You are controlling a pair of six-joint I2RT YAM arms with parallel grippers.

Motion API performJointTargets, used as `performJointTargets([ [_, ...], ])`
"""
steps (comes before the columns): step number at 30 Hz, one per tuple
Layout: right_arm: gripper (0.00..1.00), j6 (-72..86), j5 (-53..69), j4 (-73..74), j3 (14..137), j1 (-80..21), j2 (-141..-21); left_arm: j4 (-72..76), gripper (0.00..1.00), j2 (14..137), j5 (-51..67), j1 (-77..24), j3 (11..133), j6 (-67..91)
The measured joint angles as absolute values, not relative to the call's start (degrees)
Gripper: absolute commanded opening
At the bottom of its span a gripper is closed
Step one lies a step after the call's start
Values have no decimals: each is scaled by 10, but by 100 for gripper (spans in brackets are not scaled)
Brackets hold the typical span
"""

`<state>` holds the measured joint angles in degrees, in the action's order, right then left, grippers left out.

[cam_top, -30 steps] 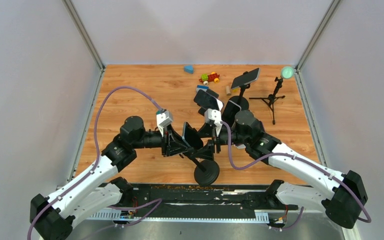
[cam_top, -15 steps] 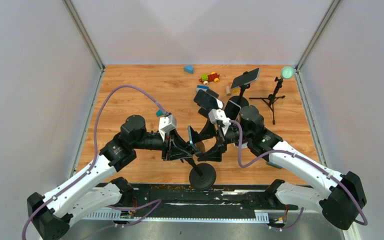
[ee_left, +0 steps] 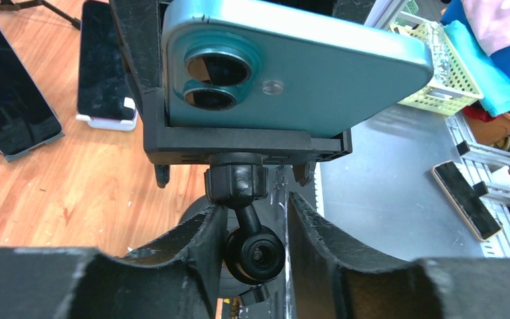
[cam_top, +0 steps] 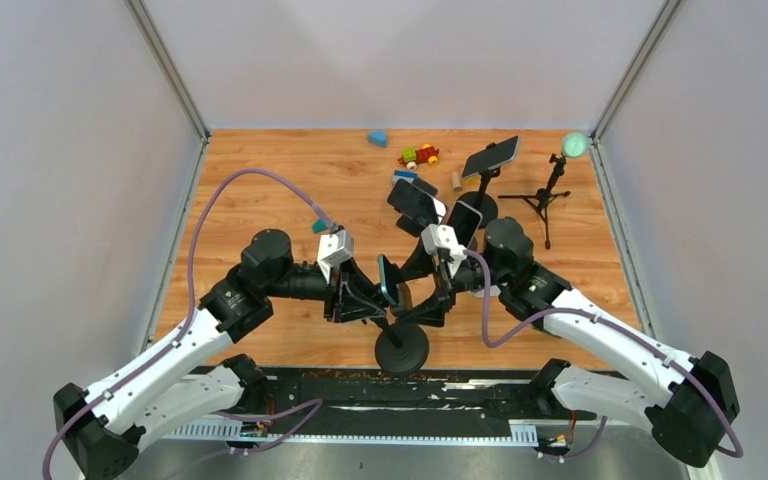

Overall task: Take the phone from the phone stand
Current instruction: Pick up the phone stand with the phone at the center of the board.

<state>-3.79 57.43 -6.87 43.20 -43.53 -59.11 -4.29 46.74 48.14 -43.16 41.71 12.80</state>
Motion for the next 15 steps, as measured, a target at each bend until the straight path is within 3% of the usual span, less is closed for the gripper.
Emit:
performJointTargets([
  [4,0,-42,557,-86,418,-440,-588,-44,58,473,482,-432,417,135],
  [15,0,-51,550,-90,411,-442,-588,-50,63,478,484,-432,418,135],
])
